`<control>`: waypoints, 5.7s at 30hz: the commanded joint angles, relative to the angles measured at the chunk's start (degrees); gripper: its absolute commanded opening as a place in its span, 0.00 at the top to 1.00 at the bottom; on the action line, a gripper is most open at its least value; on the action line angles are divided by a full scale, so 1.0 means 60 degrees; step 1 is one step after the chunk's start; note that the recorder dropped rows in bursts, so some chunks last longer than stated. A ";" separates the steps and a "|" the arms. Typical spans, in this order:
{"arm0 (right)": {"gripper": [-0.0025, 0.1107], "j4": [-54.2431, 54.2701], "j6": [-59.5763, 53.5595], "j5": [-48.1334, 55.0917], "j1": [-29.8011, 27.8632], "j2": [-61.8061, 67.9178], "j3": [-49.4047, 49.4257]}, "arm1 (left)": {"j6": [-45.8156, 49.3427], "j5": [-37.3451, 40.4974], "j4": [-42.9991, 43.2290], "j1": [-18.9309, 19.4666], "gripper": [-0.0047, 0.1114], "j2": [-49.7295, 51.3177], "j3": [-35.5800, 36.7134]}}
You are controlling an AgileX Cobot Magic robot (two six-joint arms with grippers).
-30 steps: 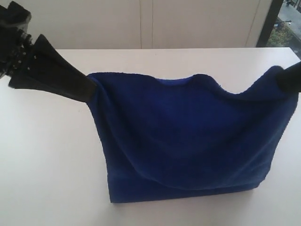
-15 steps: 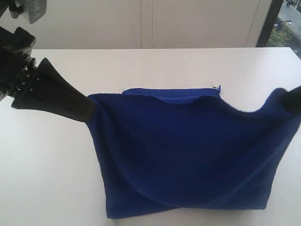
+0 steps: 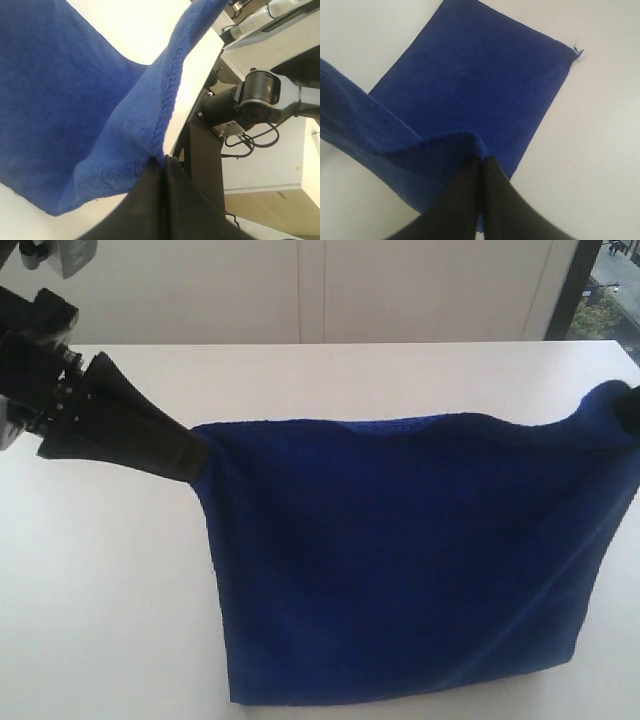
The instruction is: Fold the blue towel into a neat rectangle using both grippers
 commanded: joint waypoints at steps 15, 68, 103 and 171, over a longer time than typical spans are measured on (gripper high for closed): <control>0.98 -0.0052 0.0546 -0.2657 -0.0043 0.2023 0.0706 | 0.0567 -0.2556 -0.0093 -0.0036 0.96 0.2129 0.0057; 0.98 -0.0093 0.0877 -0.6847 -0.0043 0.8184 -0.1910 | 0.0618 -0.5733 0.0202 -0.0017 0.96 0.7382 -0.4114; 0.98 -0.0068 0.0877 -0.9714 -0.0025 1.0559 -0.1910 | 0.1501 -0.8097 -0.0230 -0.0035 0.96 0.9206 -0.4508; 0.98 -0.0118 0.1877 -0.7059 0.0060 1.2342 -0.4193 | 0.2455 -0.5271 -0.0275 0.0427 0.96 0.8920 -0.5287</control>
